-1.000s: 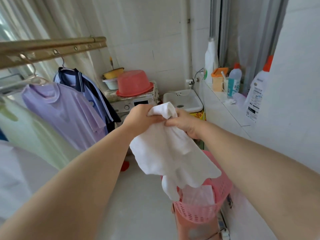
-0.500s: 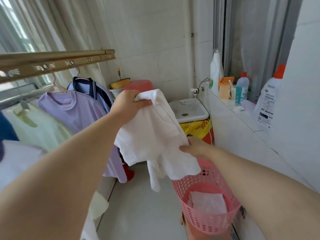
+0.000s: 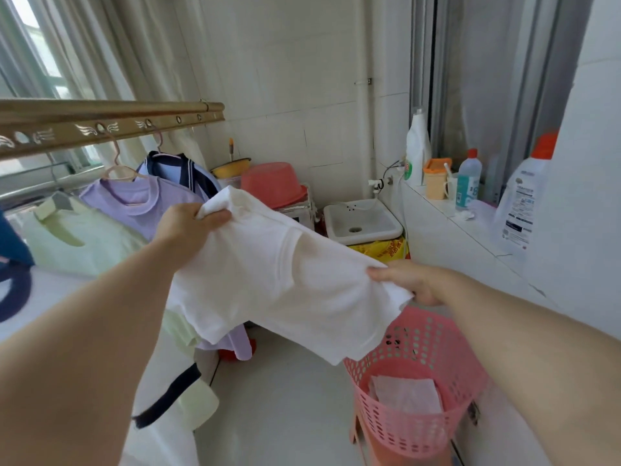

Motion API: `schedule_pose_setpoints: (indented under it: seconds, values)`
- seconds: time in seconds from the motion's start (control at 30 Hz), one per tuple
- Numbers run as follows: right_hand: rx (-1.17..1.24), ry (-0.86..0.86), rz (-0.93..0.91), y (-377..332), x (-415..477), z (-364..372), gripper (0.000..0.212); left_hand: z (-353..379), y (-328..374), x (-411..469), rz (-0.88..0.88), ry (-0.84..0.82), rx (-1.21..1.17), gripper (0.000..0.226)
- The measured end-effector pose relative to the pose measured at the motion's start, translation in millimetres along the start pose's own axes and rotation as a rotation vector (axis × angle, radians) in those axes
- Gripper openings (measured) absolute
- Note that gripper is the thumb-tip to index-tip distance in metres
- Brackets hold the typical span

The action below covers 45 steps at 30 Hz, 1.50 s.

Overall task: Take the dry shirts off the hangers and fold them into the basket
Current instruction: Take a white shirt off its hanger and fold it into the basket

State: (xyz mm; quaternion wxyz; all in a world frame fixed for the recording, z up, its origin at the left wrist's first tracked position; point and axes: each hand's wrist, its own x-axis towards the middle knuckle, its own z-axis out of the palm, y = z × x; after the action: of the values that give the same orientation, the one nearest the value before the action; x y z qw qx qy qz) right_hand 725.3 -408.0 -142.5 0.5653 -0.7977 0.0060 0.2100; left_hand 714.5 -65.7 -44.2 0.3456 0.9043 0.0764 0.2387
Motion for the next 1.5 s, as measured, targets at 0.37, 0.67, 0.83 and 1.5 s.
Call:
schedule_pose_setpoints:
  seconds: [0.37, 0.67, 0.83, 1.5]
  values:
    - [0.442, -0.041, 0.091, -40, 13, 39, 0.034, 58, 12, -36, 0.278, 0.249, 0.242, 0.038]
    - [0.246, -0.054, 0.053, -67, 18, 52, 0.029, 120, 28, -79, 1.025, -0.292, 0.331, 0.042]
    - [0.255, -0.037, -0.019, -64, 19, 48, 0.044, 101, 19, -70, 0.094, -0.118, -0.295, 0.049]
    - [0.314, -0.071, 0.111, -29, 28, 26, 0.035, 111, -32, -75, -0.739, -0.602, -1.041, 0.041]
